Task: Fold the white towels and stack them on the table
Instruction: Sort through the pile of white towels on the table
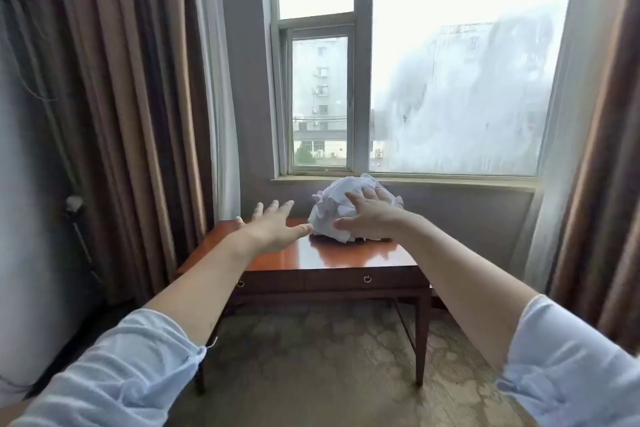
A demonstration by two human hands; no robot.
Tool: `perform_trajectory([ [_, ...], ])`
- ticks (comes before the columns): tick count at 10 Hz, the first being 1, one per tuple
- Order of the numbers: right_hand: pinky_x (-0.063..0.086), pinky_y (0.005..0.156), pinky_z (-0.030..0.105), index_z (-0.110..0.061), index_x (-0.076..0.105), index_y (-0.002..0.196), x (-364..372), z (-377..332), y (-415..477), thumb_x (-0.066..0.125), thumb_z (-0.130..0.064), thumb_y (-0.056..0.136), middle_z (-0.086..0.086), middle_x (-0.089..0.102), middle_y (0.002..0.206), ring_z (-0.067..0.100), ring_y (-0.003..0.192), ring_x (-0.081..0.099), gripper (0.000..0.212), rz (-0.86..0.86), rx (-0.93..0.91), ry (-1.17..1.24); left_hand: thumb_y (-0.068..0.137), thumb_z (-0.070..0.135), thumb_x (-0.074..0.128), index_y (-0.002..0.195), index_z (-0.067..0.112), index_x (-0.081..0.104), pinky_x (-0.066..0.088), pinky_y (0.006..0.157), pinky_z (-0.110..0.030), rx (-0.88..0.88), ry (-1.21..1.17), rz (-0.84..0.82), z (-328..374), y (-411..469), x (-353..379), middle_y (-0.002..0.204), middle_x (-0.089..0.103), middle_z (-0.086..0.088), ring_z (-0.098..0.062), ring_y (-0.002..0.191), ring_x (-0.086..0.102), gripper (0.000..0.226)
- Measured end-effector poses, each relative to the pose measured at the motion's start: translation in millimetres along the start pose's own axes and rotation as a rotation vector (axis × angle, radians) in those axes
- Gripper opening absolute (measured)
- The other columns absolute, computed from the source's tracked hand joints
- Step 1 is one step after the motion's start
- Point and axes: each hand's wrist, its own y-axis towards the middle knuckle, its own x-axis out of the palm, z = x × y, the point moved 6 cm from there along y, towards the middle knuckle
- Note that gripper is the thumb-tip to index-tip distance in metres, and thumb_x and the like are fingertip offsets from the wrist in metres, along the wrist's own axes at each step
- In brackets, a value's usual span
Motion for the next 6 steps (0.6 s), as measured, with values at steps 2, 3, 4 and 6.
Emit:
perform_trajectory([
  [2, -0.007, 0.117, 0.061, -0.037, 0.004, 0.156, 5, 0, 4, 0.048, -0.063, 0.089, 0.001, -0.011, 0.166, 0.027, 0.15, -0.019, 0.085, 0.014, -0.025, -0.02, 0.093, 0.069, 0.04, 0.157, 0.036, 0.004, -0.004, 0.119, -0.06, 0.023, 0.031, 0.001, -1, 10, 6, 0.166, -0.004, 0.003, -0.022, 0.152, -0.011, 0.08],
  [3, -0.008, 0.118, 0.06, -0.036, 0.005, 0.157, 7, 7, 20, 0.048, -0.062, 0.089, 0.002, -0.011, 0.166, 0.026, 0.151, -0.018, 0.085, 0.053, -0.029, -0.029, 0.093, 0.069, 0.04, 0.157, 0.036, 0.005, -0.003, 0.118, -0.059, 0.019, 0.027, 0.012, -7, 24, 8, 0.166, -0.004, 0.003, -0.022, 0.152, -0.011, 0.08],
  [4, -0.009, 0.118, 0.058, -0.035, 0.006, 0.157, 12, 13, 37, 0.048, -0.063, 0.087, 0.002, -0.009, 0.166, 0.026, 0.151, -0.017, 0.086, 0.064, -0.02, -0.019, 0.093, 0.068, 0.039, 0.157, 0.036, 0.005, -0.002, 0.118, -0.059, 0.013, 0.017, 0.012, -13, 39, 10, 0.166, -0.004, 0.003, -0.022, 0.152, -0.01, 0.079],
  [6, -0.006, 0.119, 0.055, -0.037, 0.008, 0.156, 20, 14, 79, 0.049, -0.064, 0.087, 0.002, -0.003, 0.166, 0.025, 0.152, -0.014, 0.085, 0.069, 0.001, 0.026, 0.094, 0.067, 0.037, 0.157, 0.035, 0.006, -0.002, 0.117, -0.059, 0.021, 0.006, 0.007, -29, 81, 10, 0.166, -0.004, 0.002, -0.023, 0.152, -0.009, 0.077],
])
